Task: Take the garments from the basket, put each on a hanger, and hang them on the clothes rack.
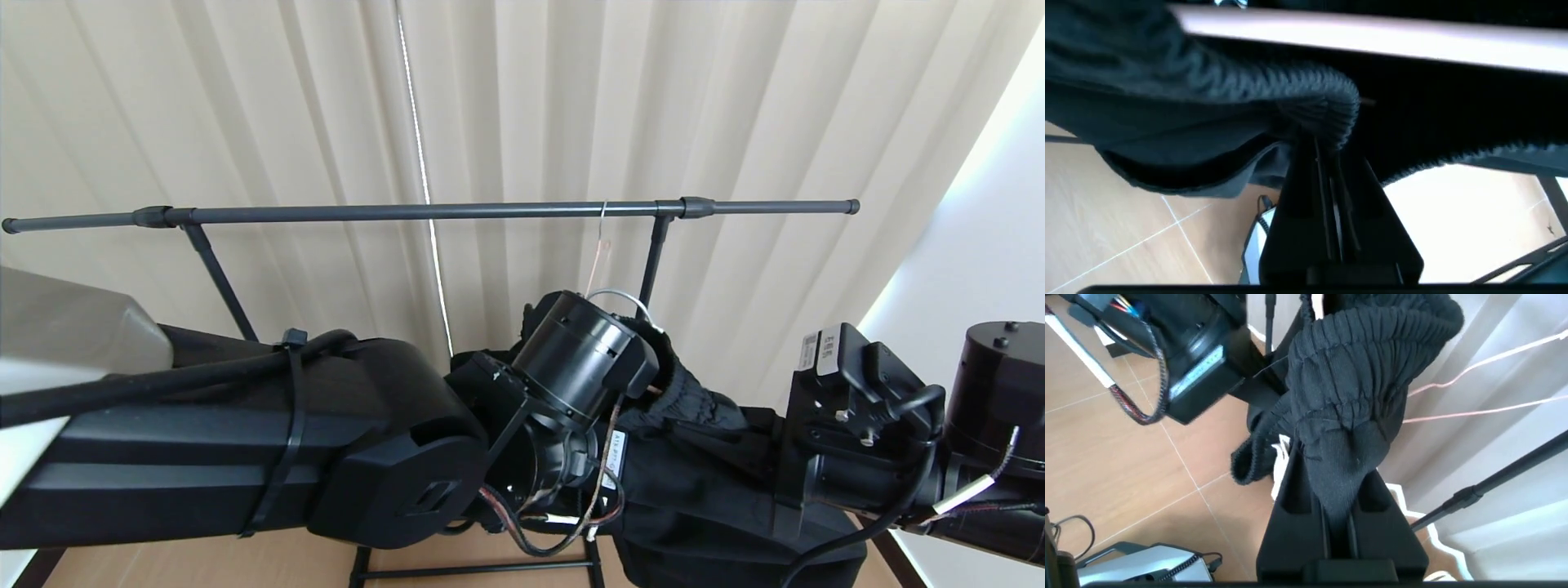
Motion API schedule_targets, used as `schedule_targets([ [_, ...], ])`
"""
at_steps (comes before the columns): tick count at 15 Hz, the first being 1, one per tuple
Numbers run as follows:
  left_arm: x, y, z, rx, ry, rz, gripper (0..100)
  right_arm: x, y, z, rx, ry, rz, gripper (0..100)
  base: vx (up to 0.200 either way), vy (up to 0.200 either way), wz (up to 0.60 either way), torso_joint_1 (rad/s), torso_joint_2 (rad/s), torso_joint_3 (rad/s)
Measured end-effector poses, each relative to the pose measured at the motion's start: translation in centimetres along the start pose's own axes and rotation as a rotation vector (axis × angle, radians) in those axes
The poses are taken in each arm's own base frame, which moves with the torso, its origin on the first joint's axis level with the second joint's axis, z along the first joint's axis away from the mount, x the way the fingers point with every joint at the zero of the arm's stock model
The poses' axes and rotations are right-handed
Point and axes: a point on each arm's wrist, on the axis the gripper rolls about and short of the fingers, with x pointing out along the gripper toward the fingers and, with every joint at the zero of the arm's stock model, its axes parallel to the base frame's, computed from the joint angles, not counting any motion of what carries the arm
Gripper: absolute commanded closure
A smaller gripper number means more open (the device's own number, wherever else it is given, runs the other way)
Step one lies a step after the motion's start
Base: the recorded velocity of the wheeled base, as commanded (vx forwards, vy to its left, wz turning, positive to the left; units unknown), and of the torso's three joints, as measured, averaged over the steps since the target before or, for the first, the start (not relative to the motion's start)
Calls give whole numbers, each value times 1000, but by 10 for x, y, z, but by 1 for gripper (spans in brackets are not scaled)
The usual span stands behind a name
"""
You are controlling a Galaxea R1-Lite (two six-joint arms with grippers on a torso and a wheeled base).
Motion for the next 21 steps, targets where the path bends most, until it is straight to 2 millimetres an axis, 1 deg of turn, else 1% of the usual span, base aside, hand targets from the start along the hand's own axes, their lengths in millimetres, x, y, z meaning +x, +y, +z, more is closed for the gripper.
schedule_targets([
  [1,0,0,0,1,-4,12,100,-1,1,1,-2,-3,3,100,0,0,0,0,0,0],
  [2,1,0,0,2,-7,22,0,-2,2,1,-4,-7,3,100,0,0,0,0,0,0],
  [7,0,1,-3,2,-35,62,0,-3,3,2,-4,-10,5,100,0,0,0,0,0,0],
  [11,-25,10,-6,24,-55,67,0,-2,1,2,-3,-11,3,100,0,0,0,0,0,0],
  [16,-56,18,-23,76,-52,50,0,5,-5,-1,46,-3,8,100,0,0,0,0,0,0],
  [19,-70,23,-24,78,-73,41,0,6,-9,-5,60,3,29,100,0,0,0,0,0,0],
  [21,-83,29,-25,108,-90,37,0,6,-13,-8,69,2,56,100,0,0,0,0,0,0],
])
